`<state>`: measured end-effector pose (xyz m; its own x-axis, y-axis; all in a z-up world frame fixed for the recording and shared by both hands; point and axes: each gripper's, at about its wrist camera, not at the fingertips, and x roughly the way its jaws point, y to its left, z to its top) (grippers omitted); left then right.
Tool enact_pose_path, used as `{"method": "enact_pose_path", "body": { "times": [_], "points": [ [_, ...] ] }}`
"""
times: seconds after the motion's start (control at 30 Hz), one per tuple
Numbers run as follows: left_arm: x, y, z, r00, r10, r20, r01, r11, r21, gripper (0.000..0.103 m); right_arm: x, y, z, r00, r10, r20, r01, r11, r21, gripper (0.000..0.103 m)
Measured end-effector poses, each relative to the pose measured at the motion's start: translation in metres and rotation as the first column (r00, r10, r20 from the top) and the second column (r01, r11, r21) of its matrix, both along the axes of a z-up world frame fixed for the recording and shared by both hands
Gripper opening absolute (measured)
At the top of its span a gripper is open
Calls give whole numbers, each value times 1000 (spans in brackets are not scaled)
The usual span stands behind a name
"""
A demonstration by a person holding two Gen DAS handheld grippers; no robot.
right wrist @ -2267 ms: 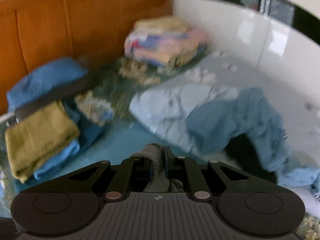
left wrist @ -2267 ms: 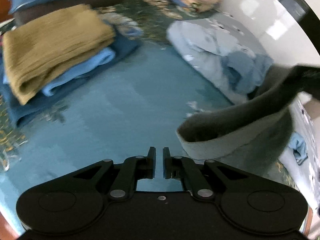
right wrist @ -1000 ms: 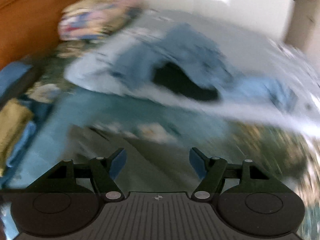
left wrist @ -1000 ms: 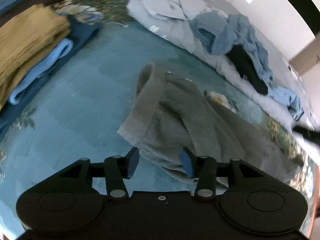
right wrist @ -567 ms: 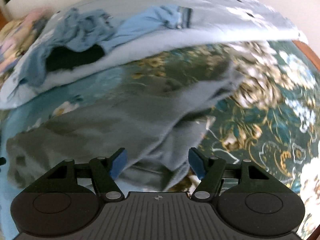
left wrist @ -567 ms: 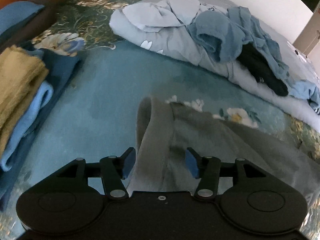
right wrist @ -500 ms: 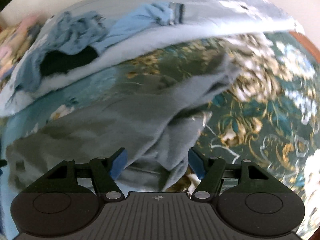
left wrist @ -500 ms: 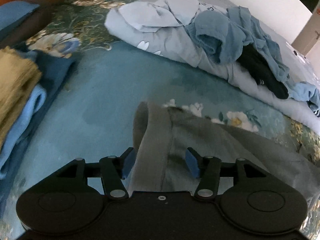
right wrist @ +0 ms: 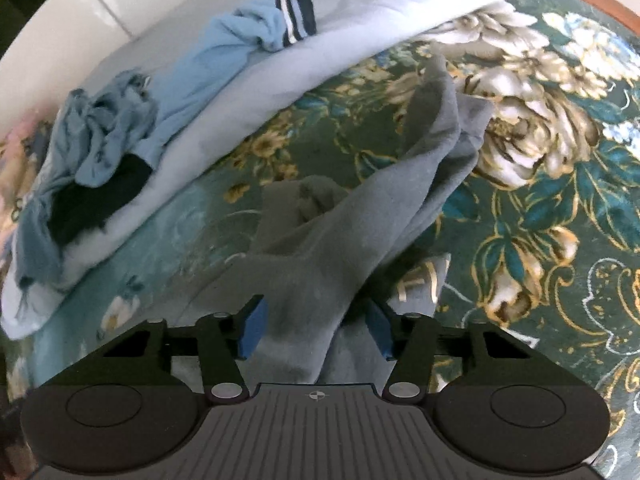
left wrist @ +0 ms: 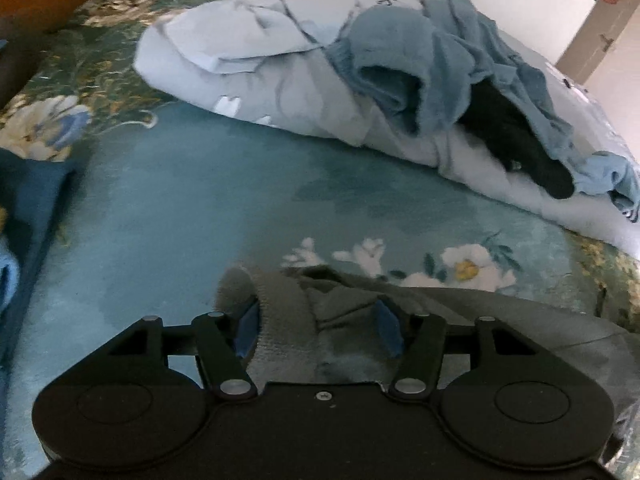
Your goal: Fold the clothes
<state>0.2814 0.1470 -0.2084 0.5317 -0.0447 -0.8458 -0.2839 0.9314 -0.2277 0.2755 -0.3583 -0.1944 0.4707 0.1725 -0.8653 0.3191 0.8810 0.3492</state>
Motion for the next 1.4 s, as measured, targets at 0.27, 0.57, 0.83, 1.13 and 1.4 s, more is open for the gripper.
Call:
{"method": "enact_pose_path", "body": {
  "times": [0.27,0.57,0.83,1.13,1.4],
  "points": [
    [9,3,-6,999,38,2,-37,987,-156,14,5,-7,-1,998,-41,56,33,988,148,5],
    [-1,18,17,969,214,123,-177,951,-255,4,21,-30,27,971,-141,193,77,949,307,3],
    [5,33,35,948,266,173,-209,934,-290,4,71,-25,46,970,-54,239,-8,967,253,3],
    [-37,29,18,948,291,128,-227,902,-367,4,39,-11,15,996,47,77,-57,990,125,25],
    [-29,32,7,964,250,87,-209,920,-332,14,33,-12,2,999,12,39,-19,985,170,46]
  ]
}}
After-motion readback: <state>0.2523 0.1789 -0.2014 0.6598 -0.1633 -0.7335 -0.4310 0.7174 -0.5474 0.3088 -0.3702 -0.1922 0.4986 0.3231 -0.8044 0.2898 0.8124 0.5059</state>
